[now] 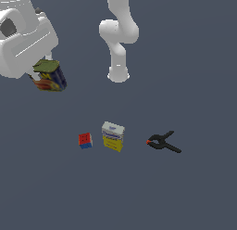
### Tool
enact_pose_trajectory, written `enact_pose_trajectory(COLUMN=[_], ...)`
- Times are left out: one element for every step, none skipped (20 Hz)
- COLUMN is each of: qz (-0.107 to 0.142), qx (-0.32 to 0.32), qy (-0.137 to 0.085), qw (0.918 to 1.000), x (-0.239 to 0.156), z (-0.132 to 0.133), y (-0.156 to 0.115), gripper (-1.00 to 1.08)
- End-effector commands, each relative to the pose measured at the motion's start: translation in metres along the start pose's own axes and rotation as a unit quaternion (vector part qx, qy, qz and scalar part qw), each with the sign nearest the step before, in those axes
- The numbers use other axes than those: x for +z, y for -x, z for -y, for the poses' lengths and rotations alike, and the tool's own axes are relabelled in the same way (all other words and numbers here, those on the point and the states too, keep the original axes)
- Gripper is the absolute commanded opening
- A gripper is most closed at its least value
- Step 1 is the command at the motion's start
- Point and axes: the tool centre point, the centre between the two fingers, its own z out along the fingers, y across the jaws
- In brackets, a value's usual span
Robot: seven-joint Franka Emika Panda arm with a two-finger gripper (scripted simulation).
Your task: Pick up a designated object from a clutter of objects.
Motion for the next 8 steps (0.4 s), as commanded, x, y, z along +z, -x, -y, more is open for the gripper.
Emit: enact_pose_trajectory(qz=[0.001,0.001,0.001,0.001,0.001,0.001,0.001,0.001], qx=[-0.001,-0.001,-0.001,-0.001,-0.001,-0.001,-0.001,-0.001], qy=[0.002,0.002,0.002,0.002,0.002,0.002,0.002,0.002], qw=[1.0000,1.0000,1.0000,1.0000,1.0000,1.0000,1.0000,1.0000], x=[-0.0062,-0.0070,-0.0076,-0.0078,-0.0078,-0.0075,-0.0070,-0.0069], z=[-0.0019,-0.0022,-0.0025,-0.0028,-0.0029,-0.0030,-0.0030,-0.0030], y=[0.0046,0.0056,0.0062,0.0065,0.0064,0.0059,0.0053,0.0051], gripper=[-1.00,-1.00,-1.00,-1.00,-1.00,-1.00,-1.00,-1.00])
